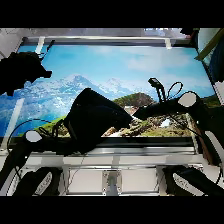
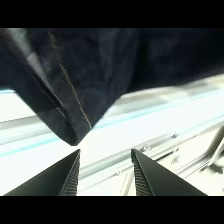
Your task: Fold the clothes and pants, and hang the long-sleeved shirts on hangers.
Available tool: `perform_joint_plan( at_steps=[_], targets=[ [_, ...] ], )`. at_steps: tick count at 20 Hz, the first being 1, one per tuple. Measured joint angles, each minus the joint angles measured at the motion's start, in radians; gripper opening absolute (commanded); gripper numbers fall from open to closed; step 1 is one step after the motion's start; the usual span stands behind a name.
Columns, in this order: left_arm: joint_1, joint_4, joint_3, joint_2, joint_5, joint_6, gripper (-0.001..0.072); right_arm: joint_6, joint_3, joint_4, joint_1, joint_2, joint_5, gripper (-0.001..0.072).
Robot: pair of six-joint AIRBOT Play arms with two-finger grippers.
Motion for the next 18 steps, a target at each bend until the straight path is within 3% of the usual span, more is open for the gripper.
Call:
perform_joint_plan(
  at_steps=[9, 12, 15, 16, 17, 18],
  targets=[
    [-0.133, 0.111, -0.011, -0.011, 0.189, -0.157, 0.0342, -0.001, 0.000, -0.004, 0.000, 0.000, -0.005, 0.0460],
    [-0.138, 0.066, -0.011, -0.072, 0.233, -0.158, 0.0342, -0.002, 0.000, -0.005, 0.000, 0.000, -0.006, 0.0459],
    [-0.140, -0.057, -0.011, -0.166, 0.236, -0.070, 0.0341, -0.002, 0.000, -0.005, 0.000, 0.000, -0.008, 0.0459],
    [-0.140, -0.097, -0.011, -0.194, 0.229, -0.040, 0.0301, -0.002, 0.000, -0.005, 0.000, 0.000, -0.008, 0.0459],
    [-0.140, -0.134, -0.011, -0.218, 0.216, -0.012, 0.0072, -0.003, 0.000, -0.005, 0.000, 0.000, -0.008, 0.0459],
    [-0.140, -0.168, -0.011, -0.235, 0.211, 0.011, 0.0014, -0.003, 0.000, -0.005, 0.000, 0.000, -0.008, 0.0459]
  ],
)
